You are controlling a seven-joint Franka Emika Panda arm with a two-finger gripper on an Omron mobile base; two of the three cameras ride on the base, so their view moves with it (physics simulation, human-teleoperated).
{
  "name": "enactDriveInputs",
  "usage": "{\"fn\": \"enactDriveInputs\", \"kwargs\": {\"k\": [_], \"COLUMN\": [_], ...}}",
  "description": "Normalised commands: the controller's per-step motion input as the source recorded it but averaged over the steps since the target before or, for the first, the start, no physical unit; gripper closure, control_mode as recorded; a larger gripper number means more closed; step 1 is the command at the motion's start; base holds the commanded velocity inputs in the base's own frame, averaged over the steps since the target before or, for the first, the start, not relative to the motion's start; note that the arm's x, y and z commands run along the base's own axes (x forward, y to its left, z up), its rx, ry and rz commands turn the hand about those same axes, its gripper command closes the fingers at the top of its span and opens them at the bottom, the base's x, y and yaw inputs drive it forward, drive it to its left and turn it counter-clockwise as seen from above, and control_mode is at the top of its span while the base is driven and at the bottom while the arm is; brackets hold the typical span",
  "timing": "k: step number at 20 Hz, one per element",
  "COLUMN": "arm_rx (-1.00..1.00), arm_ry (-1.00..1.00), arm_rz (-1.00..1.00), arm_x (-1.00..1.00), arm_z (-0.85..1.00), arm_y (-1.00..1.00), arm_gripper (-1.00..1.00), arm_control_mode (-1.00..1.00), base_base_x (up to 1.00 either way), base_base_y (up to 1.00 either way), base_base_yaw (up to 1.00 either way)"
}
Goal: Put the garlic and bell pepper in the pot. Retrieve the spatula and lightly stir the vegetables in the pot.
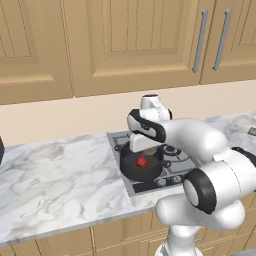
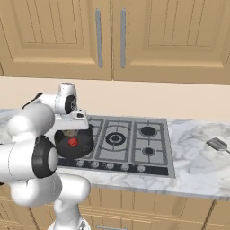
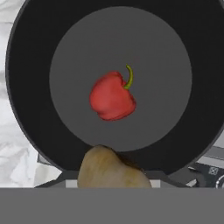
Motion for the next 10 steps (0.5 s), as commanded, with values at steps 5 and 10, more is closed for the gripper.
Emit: {"fn": "enactDriveInputs", "kwargs": {"k": [5, 10], "arm_rx": [0.0, 0.0], "arm_ry": [0.0, 0.0], "arm_rz": [0.06, 0.04], "arm_x": [0.02, 0.12], "arm_z": [-0.34, -0.18], "arm_y": [0.09, 0.01], "arm_gripper": [1.0, 1.0], "arm_control_mode": [-1.0, -1.0], "base_base_x": [0.0, 0.0], "base_base_y": [0.0, 0.0], "base_base_yaw": [0.0, 0.0]}}
